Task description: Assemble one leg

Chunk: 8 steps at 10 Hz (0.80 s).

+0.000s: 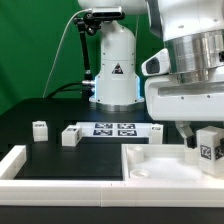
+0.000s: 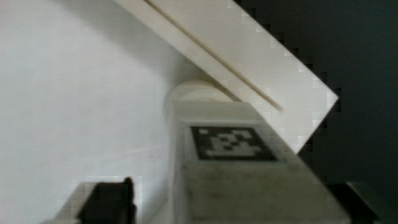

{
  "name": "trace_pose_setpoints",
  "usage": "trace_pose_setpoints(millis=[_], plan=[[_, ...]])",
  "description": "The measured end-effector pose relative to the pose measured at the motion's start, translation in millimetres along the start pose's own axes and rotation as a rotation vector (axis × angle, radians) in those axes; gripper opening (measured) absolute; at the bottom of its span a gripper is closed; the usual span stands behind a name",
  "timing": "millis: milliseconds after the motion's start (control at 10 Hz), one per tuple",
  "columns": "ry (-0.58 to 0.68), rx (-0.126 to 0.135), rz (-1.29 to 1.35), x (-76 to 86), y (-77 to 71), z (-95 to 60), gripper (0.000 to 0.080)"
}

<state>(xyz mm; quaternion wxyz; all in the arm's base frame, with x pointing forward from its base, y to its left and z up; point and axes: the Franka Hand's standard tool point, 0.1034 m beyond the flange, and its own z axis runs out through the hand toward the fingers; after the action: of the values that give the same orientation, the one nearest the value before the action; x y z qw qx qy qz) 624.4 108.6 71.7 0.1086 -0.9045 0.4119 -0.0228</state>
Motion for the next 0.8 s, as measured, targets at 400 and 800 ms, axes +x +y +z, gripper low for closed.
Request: trace_pose_setpoints(millis=[400,800], plan=[[-0.008,-0.010,-0.431,-2.3,-4.5,-1.9,0.0646],[-0.003,-0.031,-0.866,-2.3,-5.9,-2.8,0.0649]])
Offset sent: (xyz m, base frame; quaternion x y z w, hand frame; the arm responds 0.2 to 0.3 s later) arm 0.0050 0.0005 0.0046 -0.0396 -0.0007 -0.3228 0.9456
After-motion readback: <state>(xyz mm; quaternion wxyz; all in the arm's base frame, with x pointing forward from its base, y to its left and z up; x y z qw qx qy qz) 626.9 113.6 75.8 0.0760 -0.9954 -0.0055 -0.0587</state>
